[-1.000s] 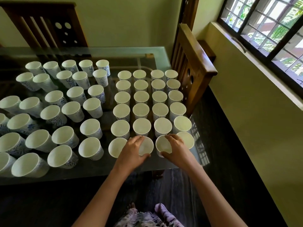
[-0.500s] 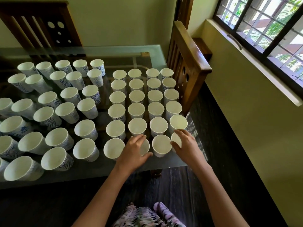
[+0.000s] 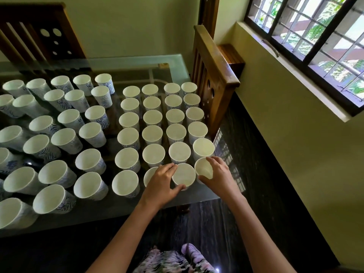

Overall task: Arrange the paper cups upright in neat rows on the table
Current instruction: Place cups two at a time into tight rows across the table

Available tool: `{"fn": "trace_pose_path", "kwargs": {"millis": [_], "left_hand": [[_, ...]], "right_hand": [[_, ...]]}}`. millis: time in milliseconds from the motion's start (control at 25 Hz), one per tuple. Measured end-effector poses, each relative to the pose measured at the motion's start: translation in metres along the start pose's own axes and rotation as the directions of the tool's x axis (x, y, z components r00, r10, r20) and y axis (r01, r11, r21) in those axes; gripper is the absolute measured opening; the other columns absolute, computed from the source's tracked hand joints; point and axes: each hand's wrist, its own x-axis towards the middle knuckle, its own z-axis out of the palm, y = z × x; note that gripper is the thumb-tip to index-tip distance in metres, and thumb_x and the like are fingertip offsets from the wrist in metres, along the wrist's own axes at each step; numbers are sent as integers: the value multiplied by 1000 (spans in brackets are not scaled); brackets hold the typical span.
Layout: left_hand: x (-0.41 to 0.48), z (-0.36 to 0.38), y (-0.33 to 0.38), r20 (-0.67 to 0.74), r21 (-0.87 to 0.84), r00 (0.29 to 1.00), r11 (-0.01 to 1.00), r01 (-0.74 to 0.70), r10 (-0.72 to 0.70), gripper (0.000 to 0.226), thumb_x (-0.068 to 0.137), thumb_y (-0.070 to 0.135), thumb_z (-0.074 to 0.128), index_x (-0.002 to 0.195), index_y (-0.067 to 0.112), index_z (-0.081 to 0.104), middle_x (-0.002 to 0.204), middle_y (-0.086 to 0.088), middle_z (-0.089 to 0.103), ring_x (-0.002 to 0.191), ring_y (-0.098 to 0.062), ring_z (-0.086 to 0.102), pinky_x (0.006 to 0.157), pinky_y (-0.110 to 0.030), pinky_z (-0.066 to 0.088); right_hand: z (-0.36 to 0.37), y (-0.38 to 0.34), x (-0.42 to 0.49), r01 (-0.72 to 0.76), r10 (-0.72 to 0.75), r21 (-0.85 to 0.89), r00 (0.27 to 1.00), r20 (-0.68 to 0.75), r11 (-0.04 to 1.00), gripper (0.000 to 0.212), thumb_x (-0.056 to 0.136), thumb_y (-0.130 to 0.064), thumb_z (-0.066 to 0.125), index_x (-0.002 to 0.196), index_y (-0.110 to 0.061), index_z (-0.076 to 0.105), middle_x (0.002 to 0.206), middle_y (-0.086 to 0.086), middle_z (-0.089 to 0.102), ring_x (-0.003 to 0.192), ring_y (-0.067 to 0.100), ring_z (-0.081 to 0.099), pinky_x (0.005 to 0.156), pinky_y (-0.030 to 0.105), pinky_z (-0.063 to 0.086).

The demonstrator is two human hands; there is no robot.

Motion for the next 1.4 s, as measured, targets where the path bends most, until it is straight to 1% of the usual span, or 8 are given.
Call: {"fn": "trace_pose_path", "kwargs": {"millis": [360,600,800,920,1040,1200,1320,1400], "left_hand": [[0,3,1,8,-15,1000,1000,1,-1,69,80,38,67,138,12,40,142,-4,42,132,-19,36,113,-30,19],[0,4,1,6,-26,1000,1000,-12,12,69,80,37,68,138,11,41,142,-4,42,132,-19,35,114,-27,9],[1,4,1,7,-35,1000,999,-15,15,69,80,37,68,137,11,41,142,-5,43,133,-19,36,114,-27,7],[-1,2,0,-12,-51,1000,998,-24,23,68,80,37,68,137,11,42,142,-5,43,133,-18,36,115,-31,11],[-7,-5,-5,-39,-58,999,998,-27,25,66,80,35,69,135,9,44,140,-7,45,132,-20,38,115,-33,15],[-21,-18,-17,-124,-65,991,997,46,-53,65,78,31,71,134,8,46,140,-7,44,132,-23,37,113,-28,13],[-23,-21,-25,-109,-64,989,994,93,-100,66,78,34,70,135,12,45,142,-4,43,133,-22,36,114,-32,16],[-23,-20,-27,-101,-65,990,993,96,-102,65,79,34,70,135,12,45,142,-4,43,132,-21,36,114,-31,14]], "right_hand": [[-3,10,-6,-22,23,-46,1000,9,999,73,80,-33,72,141,-17,34,142,1,37,126,20,38,103,33,38],[-5,10,-8,-31,32,-31,999,18,999,75,79,-32,72,142,-18,33,144,0,35,128,19,37,104,34,37],[-8,8,-10,-25,26,-25,1000,12,999,77,80,-33,72,143,-19,30,147,1,31,131,21,35,106,35,36],[-11,1,-12,27,-27,-9,999,-23,1000,76,81,-32,71,144,-20,30,149,1,30,133,21,34,106,36,36],[-10,-14,-14,134,-134,14,991,-30,991,72,82,-30,70,143,-19,34,148,0,33,132,19,36,106,31,35],[7,-35,-12,226,-222,-50,972,74,973,70,82,-33,69,142,-20,35,148,-1,33,133,18,33,106,31,32],[15,-40,-10,226,-215,-71,968,132,972,70,83,-34,68,142,-20,34,149,-1,30,135,18,29,107,32,31],[17,-41,-9,227,-213,-89,966,145,970,69,83,-34,68,141,-20,34,149,-1,30,135,17,28,107,30,30]]}}
